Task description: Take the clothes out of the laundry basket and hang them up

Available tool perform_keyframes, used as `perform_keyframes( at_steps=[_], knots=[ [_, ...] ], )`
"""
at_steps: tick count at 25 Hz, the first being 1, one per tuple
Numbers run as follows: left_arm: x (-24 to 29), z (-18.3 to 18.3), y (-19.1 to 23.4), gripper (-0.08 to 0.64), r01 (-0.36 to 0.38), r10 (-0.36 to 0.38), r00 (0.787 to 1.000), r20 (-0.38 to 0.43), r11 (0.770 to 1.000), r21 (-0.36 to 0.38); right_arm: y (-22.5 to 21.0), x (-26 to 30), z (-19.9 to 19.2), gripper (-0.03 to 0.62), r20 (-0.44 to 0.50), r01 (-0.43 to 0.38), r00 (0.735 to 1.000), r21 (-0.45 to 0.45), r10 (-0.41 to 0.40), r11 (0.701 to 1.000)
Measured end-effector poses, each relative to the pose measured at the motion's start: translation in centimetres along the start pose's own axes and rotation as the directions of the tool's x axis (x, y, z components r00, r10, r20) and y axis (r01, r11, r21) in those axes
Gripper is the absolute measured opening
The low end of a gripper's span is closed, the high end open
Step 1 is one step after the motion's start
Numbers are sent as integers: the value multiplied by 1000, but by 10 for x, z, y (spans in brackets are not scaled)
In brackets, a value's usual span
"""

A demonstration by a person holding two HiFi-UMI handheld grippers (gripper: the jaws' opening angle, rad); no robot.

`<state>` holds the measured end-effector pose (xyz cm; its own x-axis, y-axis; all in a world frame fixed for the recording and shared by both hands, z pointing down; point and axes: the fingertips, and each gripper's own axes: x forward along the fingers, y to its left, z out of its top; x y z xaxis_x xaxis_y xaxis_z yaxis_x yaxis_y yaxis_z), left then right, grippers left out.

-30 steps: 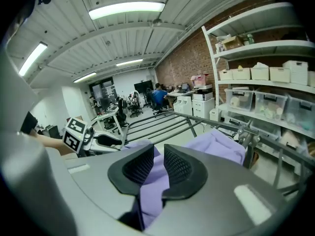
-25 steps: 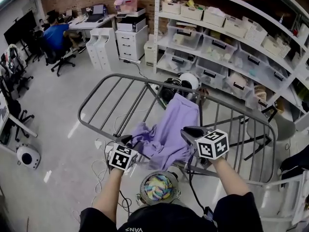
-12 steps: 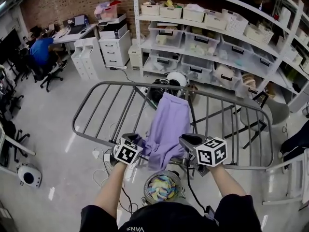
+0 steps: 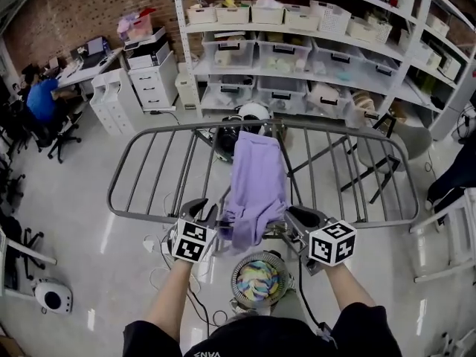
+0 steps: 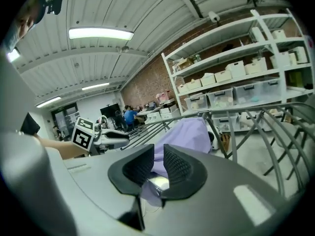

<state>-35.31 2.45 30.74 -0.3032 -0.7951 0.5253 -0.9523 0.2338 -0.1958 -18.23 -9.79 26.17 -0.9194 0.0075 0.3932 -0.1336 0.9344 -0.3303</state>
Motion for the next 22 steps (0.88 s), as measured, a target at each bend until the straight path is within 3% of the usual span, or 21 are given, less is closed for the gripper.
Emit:
perform_keyframes(
  at_steps=[4, 9, 13, 22],
  knots=[
    [-28, 9, -13, 69, 14, -15, 997, 76, 1000, 15, 9, -27, -12, 60, 70, 87, 994, 13, -87, 996],
    [-64, 19, -41, 69, 21, -22, 989, 147, 1000, 5, 15, -62, -30, 60, 88, 144, 986, 12, -144, 990],
    [-93, 18, -64, 69, 7, -4, 982, 189, 1000, -13, 21, -87, -48, 60, 102, 156, 983, 6, -156, 988],
    [-153, -7, -137, 69, -27, 42, 978, 202, 997, -74, 44, -150, -97, 57, 92, 161, 983, -21, -159, 987]
  ],
)
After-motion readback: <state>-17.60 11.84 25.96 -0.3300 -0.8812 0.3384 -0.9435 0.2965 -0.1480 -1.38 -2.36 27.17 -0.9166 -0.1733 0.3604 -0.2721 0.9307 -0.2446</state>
